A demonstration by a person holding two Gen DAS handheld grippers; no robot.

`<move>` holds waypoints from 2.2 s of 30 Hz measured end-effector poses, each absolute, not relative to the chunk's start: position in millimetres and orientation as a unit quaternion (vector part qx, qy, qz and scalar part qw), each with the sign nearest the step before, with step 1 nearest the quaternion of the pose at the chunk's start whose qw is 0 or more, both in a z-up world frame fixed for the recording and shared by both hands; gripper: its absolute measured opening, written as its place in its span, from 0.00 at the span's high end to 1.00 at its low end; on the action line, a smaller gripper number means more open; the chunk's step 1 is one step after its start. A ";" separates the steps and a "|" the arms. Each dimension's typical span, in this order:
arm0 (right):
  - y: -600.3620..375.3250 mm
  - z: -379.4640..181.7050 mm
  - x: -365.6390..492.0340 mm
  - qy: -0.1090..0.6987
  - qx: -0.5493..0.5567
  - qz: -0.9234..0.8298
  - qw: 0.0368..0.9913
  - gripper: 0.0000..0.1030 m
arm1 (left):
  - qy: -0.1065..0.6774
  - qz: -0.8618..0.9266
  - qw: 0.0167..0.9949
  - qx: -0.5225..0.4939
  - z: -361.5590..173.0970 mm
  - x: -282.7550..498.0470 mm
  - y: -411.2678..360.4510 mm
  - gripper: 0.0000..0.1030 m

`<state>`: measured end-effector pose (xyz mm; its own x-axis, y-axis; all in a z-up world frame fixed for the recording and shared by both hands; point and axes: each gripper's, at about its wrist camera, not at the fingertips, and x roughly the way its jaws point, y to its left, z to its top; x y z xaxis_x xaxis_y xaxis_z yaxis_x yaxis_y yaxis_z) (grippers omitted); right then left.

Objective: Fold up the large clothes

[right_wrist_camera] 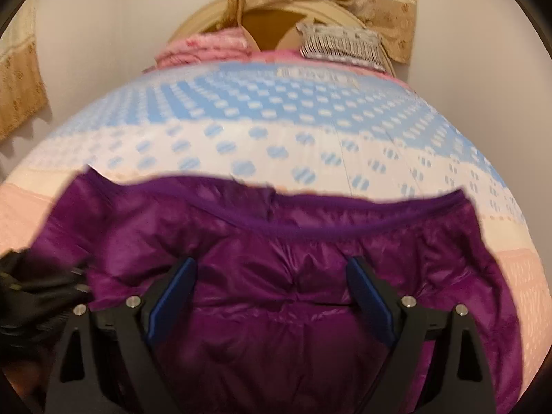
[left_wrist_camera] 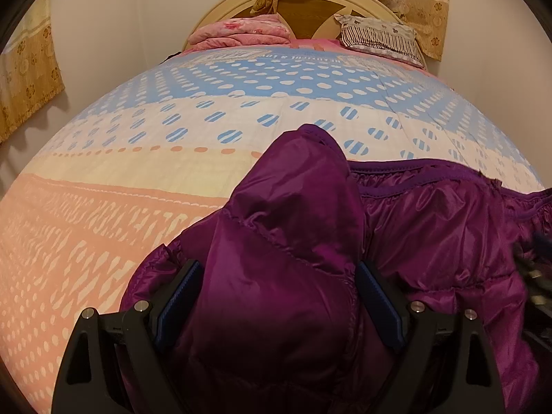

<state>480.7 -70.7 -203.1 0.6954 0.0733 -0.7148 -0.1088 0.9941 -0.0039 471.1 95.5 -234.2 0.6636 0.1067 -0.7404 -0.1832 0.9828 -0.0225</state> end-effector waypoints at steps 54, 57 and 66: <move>-62.0 -219.2 359.1 0.383 -0.065 0.032 0.921 0.00 | 0.387 0.037 0.917 -0.088 -228.9 322.6 108.5 0.80; -62.8 -219.3 358.1 0.384 -0.061 0.034 0.921 0.00 | 0.377 0.024 0.919 -0.116 -224.5 318.7 120.3 0.90; -50.6 -218.3 356.9 0.386 -0.075 0.017 0.919 0.00 | 0.350 -0.002 0.925 -0.149 -205.0 300.7 141.6 0.94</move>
